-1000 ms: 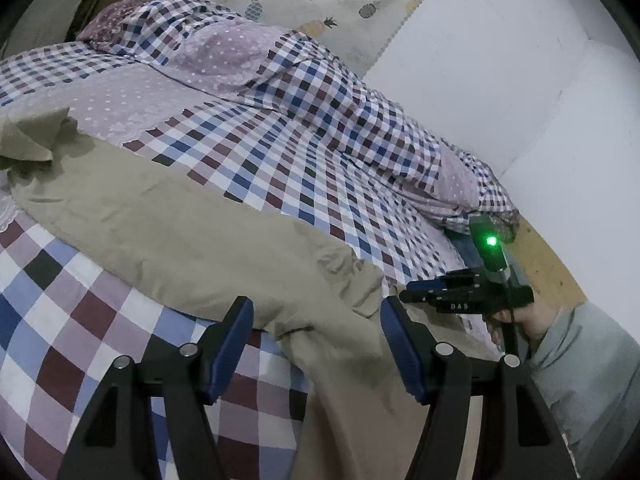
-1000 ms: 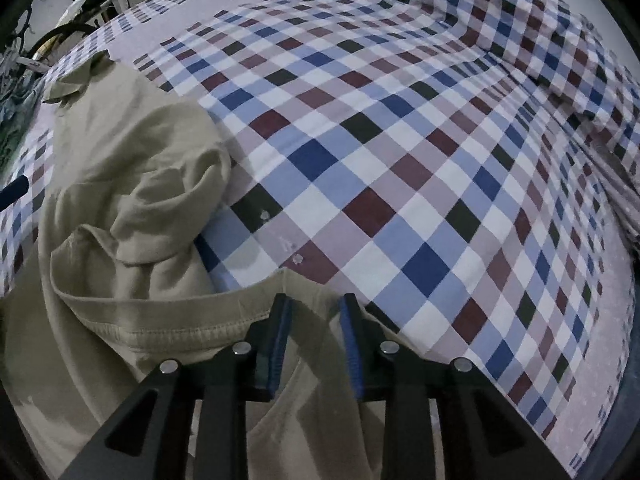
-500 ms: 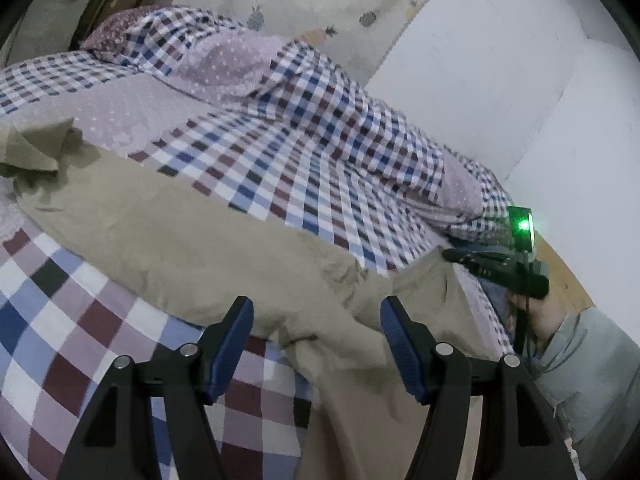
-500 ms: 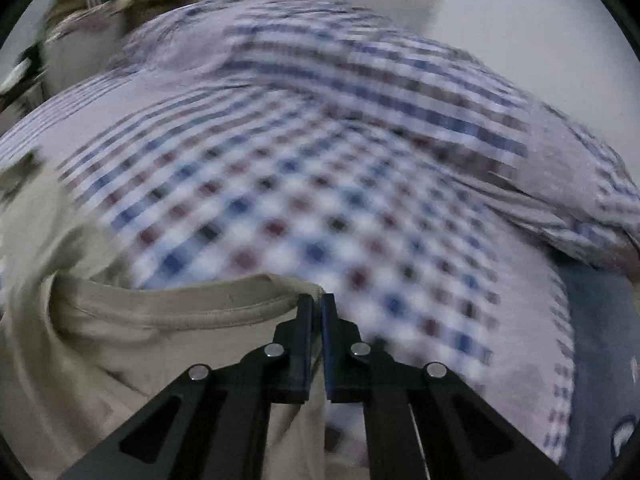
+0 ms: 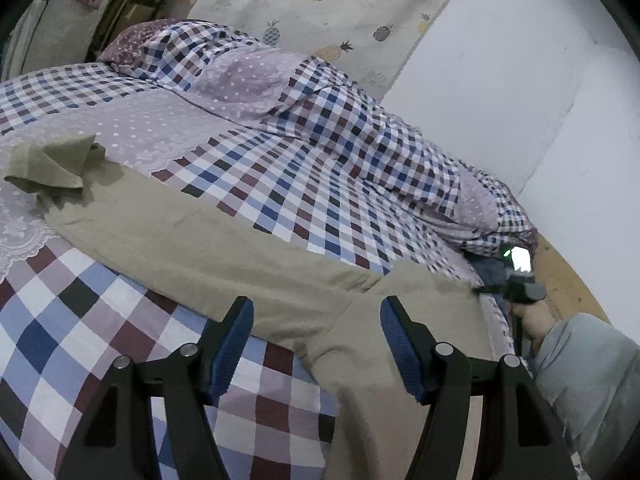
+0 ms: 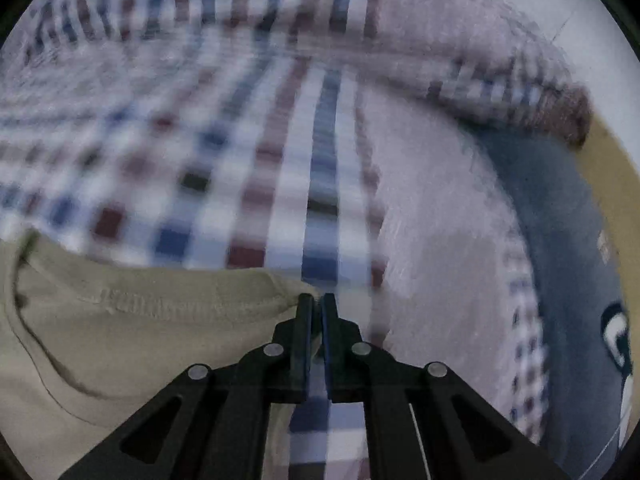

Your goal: Fold clothes

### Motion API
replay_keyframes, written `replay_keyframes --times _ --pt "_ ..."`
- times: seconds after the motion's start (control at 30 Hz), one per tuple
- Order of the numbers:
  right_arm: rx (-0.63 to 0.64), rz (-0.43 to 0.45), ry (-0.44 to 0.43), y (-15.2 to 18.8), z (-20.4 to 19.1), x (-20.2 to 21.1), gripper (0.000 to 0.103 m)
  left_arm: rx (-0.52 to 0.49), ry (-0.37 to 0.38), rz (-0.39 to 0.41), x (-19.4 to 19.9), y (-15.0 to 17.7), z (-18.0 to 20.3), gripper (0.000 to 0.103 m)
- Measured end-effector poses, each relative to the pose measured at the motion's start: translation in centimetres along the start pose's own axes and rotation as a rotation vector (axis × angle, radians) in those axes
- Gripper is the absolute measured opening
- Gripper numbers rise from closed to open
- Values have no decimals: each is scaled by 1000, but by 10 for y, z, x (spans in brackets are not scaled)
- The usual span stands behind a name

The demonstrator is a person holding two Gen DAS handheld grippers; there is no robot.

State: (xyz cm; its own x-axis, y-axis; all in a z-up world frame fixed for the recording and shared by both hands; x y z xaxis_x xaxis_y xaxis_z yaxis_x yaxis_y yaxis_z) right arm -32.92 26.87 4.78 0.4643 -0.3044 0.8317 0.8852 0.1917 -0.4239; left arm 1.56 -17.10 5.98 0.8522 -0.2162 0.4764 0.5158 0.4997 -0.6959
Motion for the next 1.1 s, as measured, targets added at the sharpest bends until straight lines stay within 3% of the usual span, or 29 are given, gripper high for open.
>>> replay_keyframes --times 0.07,0.17,0.27,0.37,0.47,0.57,0.83,0.97,1.1 --pt "-13 -38 2 7 -1 -7 13 4 -9 -8 -1 0 -2 69" --pt "-42 38 -2 2 -8 21 34 45 -32 -21 -2 -3 -14 69" --pt "-55 124 -37 -5 -20 51 42 121 -55 -26 -1 -9 -33 69" --pt "-33 176 -200 -5 -54 81 43 256 -78 -25 2 -19 -65 69" --pt "-7 169 -359 -5 -96 98 43 375 -105 -33 6 -25 -95 69" --pt "-8 138 -463 -8 -124 100 43 433 -133 -24 11 -34 -118 69" --pt "-22 67 -443 -29 -171 86 43 498 -215 -26 18 -57 -174 69" --pt "11 23 -362 -35 -195 73 43 478 -259 -65 9 -71 -186 69" --pt "21 -39 -275 -34 -209 53 43 469 -302 -48 4 -85 -204 69"
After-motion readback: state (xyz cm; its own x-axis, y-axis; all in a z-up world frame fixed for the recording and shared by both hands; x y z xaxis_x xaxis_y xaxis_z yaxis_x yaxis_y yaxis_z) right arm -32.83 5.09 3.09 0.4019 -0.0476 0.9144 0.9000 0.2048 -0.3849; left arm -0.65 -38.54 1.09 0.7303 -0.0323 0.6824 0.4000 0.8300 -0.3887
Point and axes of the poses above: each gripper's, at about its wrist camera, not at the fingertips, and x roughly against the way its jaws point, z to its right, y to its underside, the point moved 2 cm from there along -x, roughly the way its jaws point, and after that the axes turned 1 degree about z, right-handed, at the moved point
